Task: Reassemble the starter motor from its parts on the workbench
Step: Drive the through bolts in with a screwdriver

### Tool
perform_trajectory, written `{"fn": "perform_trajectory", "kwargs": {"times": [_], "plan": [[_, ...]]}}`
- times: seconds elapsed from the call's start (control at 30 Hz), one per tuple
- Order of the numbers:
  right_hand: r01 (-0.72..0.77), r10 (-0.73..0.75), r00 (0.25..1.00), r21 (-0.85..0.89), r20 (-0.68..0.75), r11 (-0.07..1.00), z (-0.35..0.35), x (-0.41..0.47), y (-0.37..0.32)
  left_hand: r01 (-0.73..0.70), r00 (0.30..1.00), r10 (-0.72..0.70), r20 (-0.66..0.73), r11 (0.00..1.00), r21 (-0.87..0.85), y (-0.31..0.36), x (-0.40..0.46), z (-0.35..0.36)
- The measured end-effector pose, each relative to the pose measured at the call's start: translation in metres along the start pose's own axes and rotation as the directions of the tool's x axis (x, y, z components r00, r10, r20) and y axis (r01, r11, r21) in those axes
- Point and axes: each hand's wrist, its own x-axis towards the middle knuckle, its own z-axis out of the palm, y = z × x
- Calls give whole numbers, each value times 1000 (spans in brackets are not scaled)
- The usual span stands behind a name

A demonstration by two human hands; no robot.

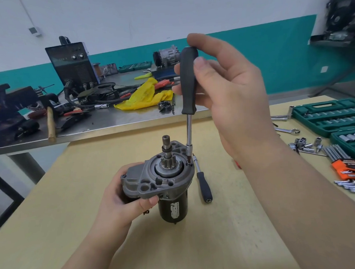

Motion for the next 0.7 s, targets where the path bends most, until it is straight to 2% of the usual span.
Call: {"fn": "perform_trajectory", "kwargs": {"times": [0.13,0.27,0.33,0.53,0.7], "plan": [[46,-48,999,-105,-23,993,2,1,2,-2,1000,2,-2,1000,-2,0,0,0],[-5,5,1000,17,-2,1000,0,1,2,1,1000,-1,-8,1000,-6,1,0,1],[-8,8,1000,25,6,1000,-1,0,3,-5,1000,5,-1,1000,-16,0,1,1],[82,-87,995,-102,-42,991,2,2,5,-14,1000,15,13,1000,-28,0,1,1],[21,-21,1000,12,-18,1000,1,2,6,-6,1000,7,11,1000,-21,-2,1,0]]}}
